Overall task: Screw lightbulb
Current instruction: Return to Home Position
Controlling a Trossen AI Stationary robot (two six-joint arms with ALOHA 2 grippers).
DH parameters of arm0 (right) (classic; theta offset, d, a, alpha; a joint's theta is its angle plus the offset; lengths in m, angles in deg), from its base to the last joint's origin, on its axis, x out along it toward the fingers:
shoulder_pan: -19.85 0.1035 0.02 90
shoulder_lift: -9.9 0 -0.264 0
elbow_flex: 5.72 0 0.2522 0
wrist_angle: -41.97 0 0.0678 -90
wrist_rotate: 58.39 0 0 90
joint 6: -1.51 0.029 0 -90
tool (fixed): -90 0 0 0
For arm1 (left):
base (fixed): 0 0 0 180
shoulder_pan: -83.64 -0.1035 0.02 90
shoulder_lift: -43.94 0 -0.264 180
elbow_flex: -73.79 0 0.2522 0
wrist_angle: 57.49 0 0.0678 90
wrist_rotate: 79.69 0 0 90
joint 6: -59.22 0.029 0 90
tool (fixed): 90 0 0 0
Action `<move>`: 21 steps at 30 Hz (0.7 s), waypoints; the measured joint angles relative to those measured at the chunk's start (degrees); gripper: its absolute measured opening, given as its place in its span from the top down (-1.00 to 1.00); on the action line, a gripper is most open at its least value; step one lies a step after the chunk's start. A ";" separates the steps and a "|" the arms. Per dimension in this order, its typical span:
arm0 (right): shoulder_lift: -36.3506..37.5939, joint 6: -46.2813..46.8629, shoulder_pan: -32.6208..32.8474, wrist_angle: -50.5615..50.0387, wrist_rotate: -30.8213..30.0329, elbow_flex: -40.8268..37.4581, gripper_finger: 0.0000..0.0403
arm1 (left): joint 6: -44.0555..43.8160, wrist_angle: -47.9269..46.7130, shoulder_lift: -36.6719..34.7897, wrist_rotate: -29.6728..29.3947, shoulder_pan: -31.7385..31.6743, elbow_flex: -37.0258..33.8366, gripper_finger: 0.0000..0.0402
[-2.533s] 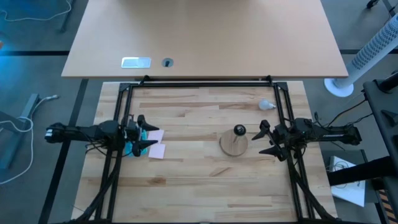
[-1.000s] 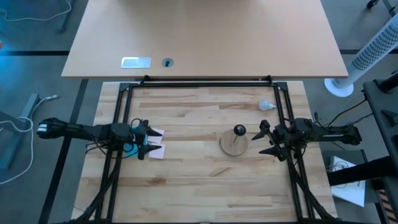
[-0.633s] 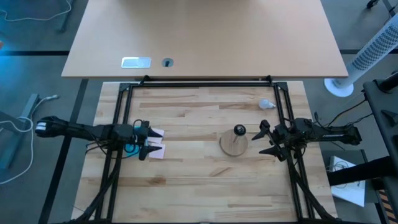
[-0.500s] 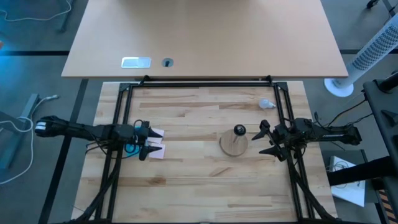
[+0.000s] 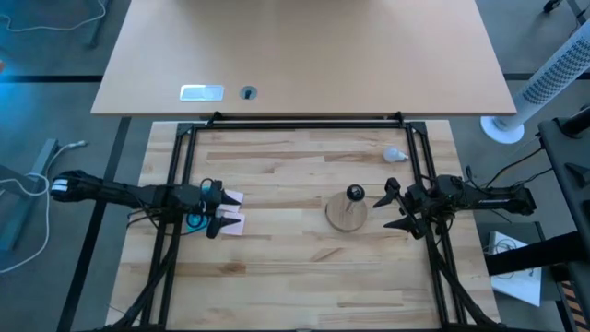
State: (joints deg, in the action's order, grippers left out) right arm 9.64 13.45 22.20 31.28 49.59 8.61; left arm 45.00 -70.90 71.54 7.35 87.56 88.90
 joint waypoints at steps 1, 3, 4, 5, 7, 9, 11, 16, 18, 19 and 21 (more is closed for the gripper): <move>0.00 -0.02 0.02 -0.02 0.00 -0.02 -0.54 | -0.01 0.01 0.09 0.00 0.00 0.00 -0.45; 0.00 -0.04 0.01 -0.01 0.00 -0.02 -0.54 | 0.01 0.05 0.35 0.00 0.00 0.00 -0.45; 0.00 -0.02 0.01 -0.01 0.00 -0.02 -0.54 | -0.01 0.05 0.45 0.00 0.00 -0.02 -0.45; 0.00 -0.02 0.01 -0.01 0.01 0.00 -0.54 | -0.01 0.05 0.55 0.00 0.00 -0.04 -0.45; 0.00 -0.02 0.02 -0.02 0.00 0.00 -0.54 | -0.01 0.04 0.66 0.00 0.00 -0.04 -0.45; 0.00 -0.02 0.00 0.00 0.02 -0.02 -0.54 | 0.01 0.05 0.79 0.00 0.00 -0.04 -0.45; 0.00 -0.02 0.00 -0.01 0.00 -0.01 -0.54 | 0.01 0.01 0.83 0.00 0.00 -0.04 -0.45; 0.00 -0.02 0.00 -0.01 0.00 -0.01 -0.54 | 0.00 0.03 0.83 0.00 0.00 -0.04 -0.45; 0.00 -0.03 0.00 -0.02 0.01 -0.02 -0.54 | 0.00 0.01 0.83 0.00 0.00 -0.04 -0.45; 0.00 -0.02 0.00 -0.01 0.02 -0.01 -0.54 | -0.01 0.03 0.83 0.00 0.00 -0.04 -0.45; 0.00 -0.03 0.00 -0.01 0.00 -0.02 -0.54 | 0.00 0.03 0.83 0.00 -0.01 -0.04 -0.45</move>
State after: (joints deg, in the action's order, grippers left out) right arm 9.64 13.42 22.20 31.27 49.59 8.59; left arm 44.99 -70.87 72.36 7.35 87.55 88.86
